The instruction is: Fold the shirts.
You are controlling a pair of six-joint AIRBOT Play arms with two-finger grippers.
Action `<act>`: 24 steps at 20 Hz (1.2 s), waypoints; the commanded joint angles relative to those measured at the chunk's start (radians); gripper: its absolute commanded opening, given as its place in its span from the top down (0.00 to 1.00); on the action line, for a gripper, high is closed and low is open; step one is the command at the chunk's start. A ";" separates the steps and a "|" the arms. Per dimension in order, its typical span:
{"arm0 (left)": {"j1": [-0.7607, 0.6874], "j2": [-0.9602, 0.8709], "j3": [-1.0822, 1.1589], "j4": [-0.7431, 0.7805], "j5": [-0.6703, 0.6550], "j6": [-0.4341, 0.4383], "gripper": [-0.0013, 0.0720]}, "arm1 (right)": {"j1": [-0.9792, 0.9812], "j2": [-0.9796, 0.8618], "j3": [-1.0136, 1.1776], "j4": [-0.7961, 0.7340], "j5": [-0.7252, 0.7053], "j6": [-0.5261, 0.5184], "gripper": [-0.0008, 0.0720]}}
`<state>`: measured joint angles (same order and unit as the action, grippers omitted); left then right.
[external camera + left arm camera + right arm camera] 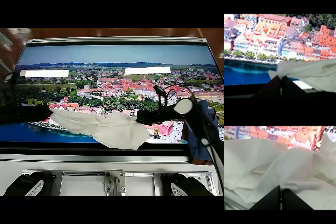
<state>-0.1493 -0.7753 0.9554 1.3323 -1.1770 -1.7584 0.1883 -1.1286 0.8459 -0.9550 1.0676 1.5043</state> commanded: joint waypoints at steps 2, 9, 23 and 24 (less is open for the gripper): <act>-0.001 -0.215 -0.061 -0.122 0.198 0.027 0.93 | 0.000 -0.239 -0.026 0.094 -0.118 -0.082 0.56; 0.050 -0.350 0.001 -0.130 0.244 0.020 0.55 | -0.154 -0.139 0.177 -0.290 0.180 -0.164 0.07; 0.032 -0.169 -0.397 -0.482 0.105 0.100 0.02 | -0.633 -0.025 -0.152 -0.032 0.284 -0.250 0.06; -0.012 -0.181 -0.454 -0.518 0.196 0.072 0.02 | -0.633 -0.025 -0.152 -0.001 0.283 -0.252 0.06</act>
<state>-0.0551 -0.9634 0.6876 0.9565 -1.1698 -1.6646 -0.4309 -1.1564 0.7494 -1.0954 1.3613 1.2964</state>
